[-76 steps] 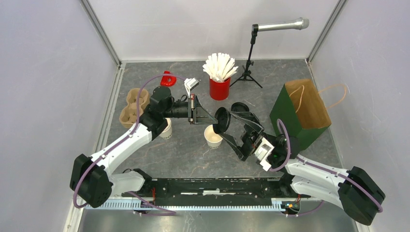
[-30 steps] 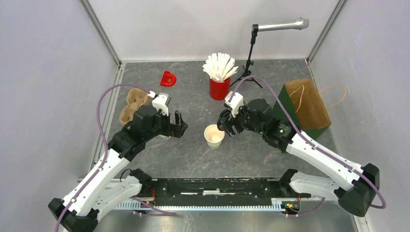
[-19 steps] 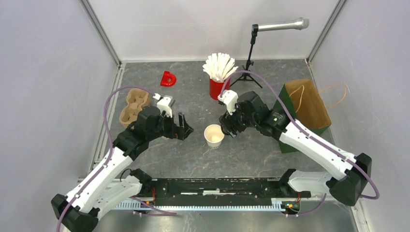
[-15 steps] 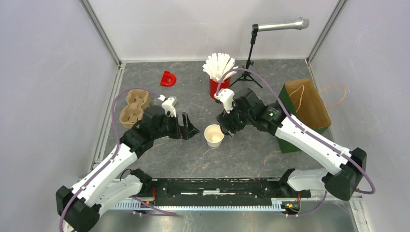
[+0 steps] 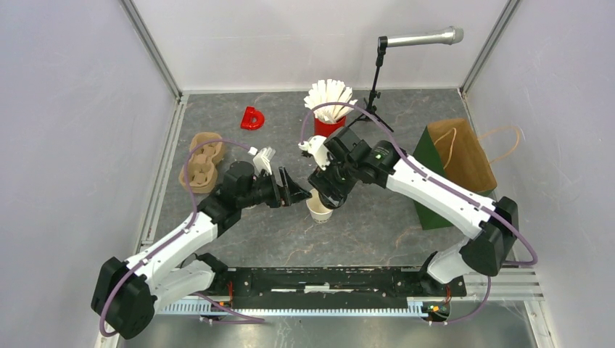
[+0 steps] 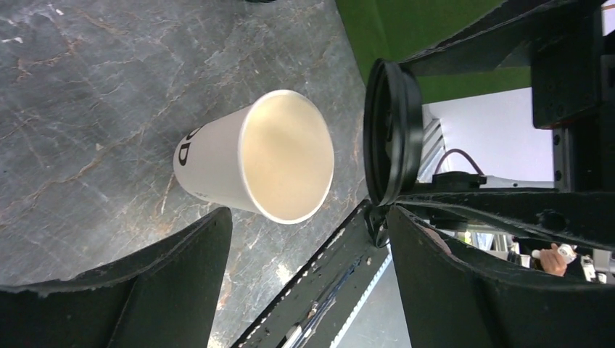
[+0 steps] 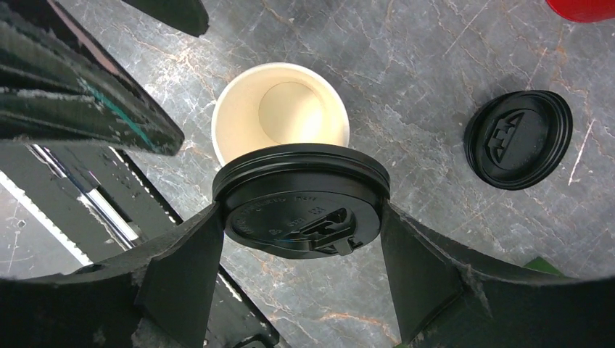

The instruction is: Pack the takeout coffee

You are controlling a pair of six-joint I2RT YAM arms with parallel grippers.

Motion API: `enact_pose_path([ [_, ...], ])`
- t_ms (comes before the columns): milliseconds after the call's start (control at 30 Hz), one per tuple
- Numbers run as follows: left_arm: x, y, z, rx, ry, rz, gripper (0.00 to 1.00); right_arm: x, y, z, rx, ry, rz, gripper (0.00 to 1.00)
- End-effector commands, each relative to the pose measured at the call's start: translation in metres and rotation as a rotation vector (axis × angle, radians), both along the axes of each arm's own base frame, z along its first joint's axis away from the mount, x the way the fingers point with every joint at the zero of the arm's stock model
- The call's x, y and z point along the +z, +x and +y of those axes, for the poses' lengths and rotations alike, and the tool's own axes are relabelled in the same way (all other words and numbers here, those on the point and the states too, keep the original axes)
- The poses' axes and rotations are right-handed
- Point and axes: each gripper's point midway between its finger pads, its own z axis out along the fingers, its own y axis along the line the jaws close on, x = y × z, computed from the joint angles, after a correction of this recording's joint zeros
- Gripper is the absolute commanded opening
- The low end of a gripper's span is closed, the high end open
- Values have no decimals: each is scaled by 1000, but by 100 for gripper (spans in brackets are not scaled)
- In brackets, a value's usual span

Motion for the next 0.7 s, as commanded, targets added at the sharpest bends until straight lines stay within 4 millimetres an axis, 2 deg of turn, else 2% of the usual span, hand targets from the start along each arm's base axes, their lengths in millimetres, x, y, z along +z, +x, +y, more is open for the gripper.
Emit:
enact_pose_path([
  [0, 23, 5, -9, -9, -95, -46, 85, 4, -1, 9, 13, -12, 27, 79],
  [200, 13, 15, -4, 47, -64, -38, 85, 1, 2, 22, 28, -21, 49, 79],
  [667, -12, 24, -5, 67, -38, 4, 82, -23, 11, 27, 40, -132, 92, 83],
])
